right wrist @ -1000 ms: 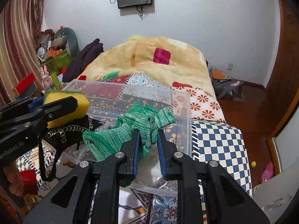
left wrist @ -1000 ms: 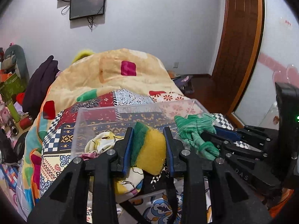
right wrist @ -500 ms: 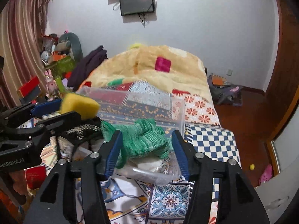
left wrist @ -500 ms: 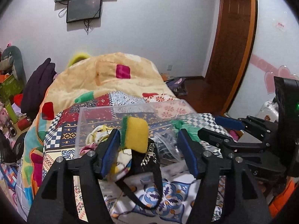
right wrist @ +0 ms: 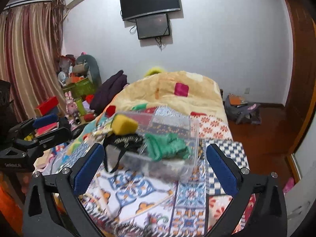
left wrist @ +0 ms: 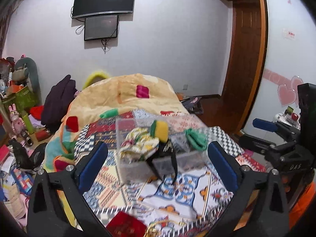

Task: Organize soft objects
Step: 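Grasp the braided cord with the right tool while the left tool grasps the red pouch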

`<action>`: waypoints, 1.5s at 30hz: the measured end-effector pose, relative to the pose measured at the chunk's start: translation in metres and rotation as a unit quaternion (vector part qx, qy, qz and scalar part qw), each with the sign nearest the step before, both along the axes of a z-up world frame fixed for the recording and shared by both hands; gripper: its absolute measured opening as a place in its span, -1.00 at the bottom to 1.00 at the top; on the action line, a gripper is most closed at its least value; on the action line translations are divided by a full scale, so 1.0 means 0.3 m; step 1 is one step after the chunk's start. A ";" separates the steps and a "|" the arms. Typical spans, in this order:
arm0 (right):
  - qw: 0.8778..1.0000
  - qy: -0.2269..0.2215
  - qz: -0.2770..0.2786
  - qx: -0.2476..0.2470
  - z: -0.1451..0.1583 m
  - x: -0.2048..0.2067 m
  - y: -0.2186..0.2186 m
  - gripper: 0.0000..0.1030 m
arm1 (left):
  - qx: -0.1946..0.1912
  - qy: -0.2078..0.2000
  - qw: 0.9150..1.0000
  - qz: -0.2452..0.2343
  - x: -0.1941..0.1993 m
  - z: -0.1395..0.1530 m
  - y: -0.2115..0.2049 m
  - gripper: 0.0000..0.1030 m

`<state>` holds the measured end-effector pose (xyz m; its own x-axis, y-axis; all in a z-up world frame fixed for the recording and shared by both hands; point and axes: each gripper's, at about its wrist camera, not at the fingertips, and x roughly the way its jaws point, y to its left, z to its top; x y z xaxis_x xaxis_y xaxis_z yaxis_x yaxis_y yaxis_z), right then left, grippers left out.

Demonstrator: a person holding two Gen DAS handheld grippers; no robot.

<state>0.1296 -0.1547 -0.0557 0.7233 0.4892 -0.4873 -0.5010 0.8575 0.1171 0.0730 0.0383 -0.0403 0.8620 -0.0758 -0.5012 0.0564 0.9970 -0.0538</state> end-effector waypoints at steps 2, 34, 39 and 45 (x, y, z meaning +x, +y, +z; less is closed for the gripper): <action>1.000 0.013 0.005 -0.008 -0.026 -0.020 0.003 1.00 | 0.004 0.011 1.000 0.001 -0.024 -0.023 0.006 1.00; 0.977 0.167 0.063 -0.113 -0.426 -0.109 0.107 -0.78 | -0.006 0.155 0.987 0.048 -0.090 -0.452 0.094 -0.04; 0.982 0.154 0.055 -0.096 -0.390 -0.106 0.076 -0.79 | -0.006 0.145 0.989 0.026 -0.093 -0.431 0.070 -0.36; 0.989 0.119 0.043 -0.079 -0.304 -0.103 0.047 -0.79 | -0.007 0.111 0.994 0.003 -0.111 -0.350 0.035 -0.40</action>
<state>0.0988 -0.1406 -0.1469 0.5379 0.4489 -0.7136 -0.5475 0.8297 0.1092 0.0398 0.0489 -0.1454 0.7303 -0.0786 -0.6786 0.0353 0.9964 -0.0775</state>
